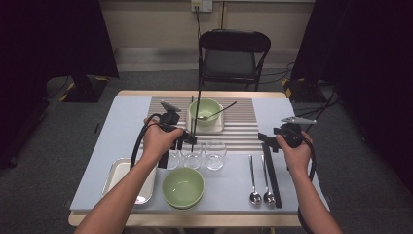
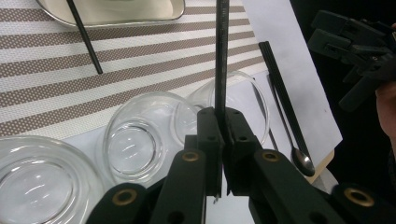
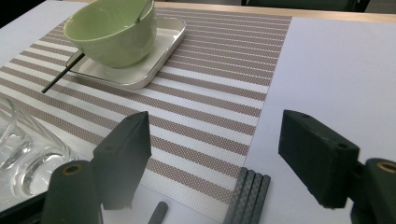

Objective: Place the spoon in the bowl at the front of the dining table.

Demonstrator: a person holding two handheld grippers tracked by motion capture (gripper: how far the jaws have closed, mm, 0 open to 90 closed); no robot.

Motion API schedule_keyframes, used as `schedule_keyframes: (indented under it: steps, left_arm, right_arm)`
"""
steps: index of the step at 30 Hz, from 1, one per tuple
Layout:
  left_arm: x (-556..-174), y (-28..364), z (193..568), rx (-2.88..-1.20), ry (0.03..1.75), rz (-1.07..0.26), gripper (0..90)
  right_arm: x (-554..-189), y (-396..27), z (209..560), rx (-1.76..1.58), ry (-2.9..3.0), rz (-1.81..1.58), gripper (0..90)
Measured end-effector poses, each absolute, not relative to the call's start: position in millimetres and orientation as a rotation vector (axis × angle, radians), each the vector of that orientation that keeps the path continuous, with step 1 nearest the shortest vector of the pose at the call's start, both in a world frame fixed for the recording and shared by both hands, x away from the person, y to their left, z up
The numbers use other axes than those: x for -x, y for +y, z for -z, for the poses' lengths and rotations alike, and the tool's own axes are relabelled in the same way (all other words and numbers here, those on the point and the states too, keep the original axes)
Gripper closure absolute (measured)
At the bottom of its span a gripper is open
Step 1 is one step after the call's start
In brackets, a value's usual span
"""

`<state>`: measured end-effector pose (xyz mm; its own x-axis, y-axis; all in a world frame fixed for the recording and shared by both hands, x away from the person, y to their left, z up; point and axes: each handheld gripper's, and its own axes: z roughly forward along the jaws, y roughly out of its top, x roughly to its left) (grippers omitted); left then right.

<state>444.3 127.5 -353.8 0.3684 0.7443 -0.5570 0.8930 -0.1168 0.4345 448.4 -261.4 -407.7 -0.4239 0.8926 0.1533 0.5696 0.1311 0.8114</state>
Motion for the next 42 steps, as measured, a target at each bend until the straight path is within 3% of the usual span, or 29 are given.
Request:
schedule_keyframes:
  steps: [42]
  left_arm:
    - [-450.8,136.0,353.1,-1.907,1.456,0.252,86.9]
  right_arm:
    - [-436.0,-293.2,440.2,-1.493,2.046,-1.118,24.6]
